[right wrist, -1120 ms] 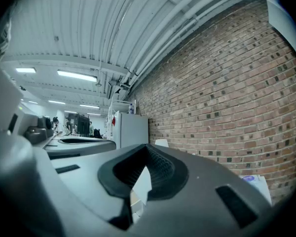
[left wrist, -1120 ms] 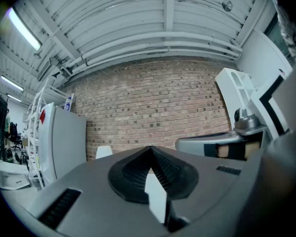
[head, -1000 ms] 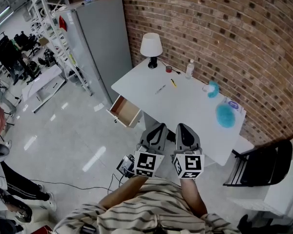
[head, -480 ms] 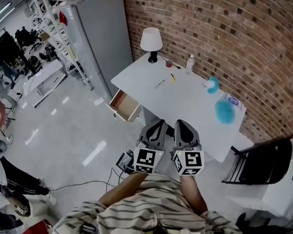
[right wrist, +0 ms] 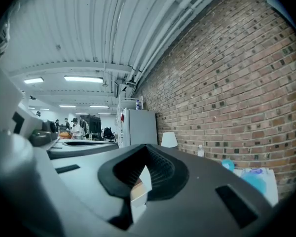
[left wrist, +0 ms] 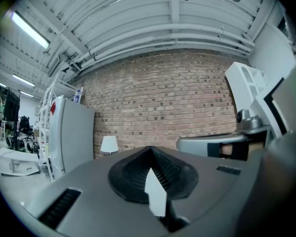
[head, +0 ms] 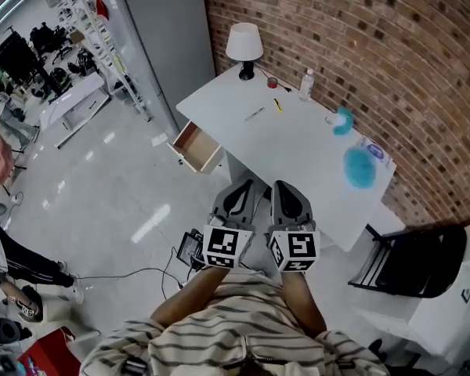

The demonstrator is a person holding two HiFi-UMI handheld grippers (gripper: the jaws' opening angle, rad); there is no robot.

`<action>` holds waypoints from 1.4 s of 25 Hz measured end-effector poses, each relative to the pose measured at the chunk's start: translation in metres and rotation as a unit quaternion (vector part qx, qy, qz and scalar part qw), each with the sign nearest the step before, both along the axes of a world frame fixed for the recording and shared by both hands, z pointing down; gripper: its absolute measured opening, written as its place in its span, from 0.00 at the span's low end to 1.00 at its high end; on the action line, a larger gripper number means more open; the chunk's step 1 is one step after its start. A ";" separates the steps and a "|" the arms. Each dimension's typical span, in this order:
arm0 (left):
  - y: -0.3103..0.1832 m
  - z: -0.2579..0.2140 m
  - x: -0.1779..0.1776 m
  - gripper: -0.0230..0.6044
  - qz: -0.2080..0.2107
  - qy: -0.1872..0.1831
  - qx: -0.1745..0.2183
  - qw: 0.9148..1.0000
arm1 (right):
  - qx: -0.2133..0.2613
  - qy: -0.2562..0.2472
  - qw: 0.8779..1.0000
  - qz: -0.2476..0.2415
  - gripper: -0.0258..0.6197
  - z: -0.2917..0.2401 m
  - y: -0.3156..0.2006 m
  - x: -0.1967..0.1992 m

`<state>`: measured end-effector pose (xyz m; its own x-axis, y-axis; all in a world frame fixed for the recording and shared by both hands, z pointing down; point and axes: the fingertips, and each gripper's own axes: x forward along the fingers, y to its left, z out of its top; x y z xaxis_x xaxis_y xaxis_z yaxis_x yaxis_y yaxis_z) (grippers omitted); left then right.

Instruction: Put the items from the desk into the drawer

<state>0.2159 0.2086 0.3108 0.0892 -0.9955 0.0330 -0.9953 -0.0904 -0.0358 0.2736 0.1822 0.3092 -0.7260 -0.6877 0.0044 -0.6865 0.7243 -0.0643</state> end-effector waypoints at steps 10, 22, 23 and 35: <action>-0.014 0.018 -0.014 0.05 -0.021 0.018 -0.016 0.999 | -0.022 0.005 1.000 -0.008 0.06 0.017 -0.024 -0.014; -0.090 0.017 -0.068 0.05 -0.017 0.013 -0.014 1.000 | -0.019 0.004 1.000 -0.011 0.06 0.016 -0.093 -0.072; -0.100 0.016 -0.073 0.05 -0.016 0.014 -0.014 1.000 | -0.019 0.005 1.000 -0.009 0.06 0.015 -0.102 -0.077; -0.195 0.007 -0.140 0.05 -0.002 0.018 -0.012 1.000 | -0.019 0.007 0.999 0.029 0.06 0.008 -0.194 -0.136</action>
<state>0.0763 0.0132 0.3179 0.0872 -0.9947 0.0540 -0.9962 -0.0872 0.0022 0.1379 -0.0120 0.3176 -0.6852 -0.7272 0.0409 -0.7277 0.6811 -0.0809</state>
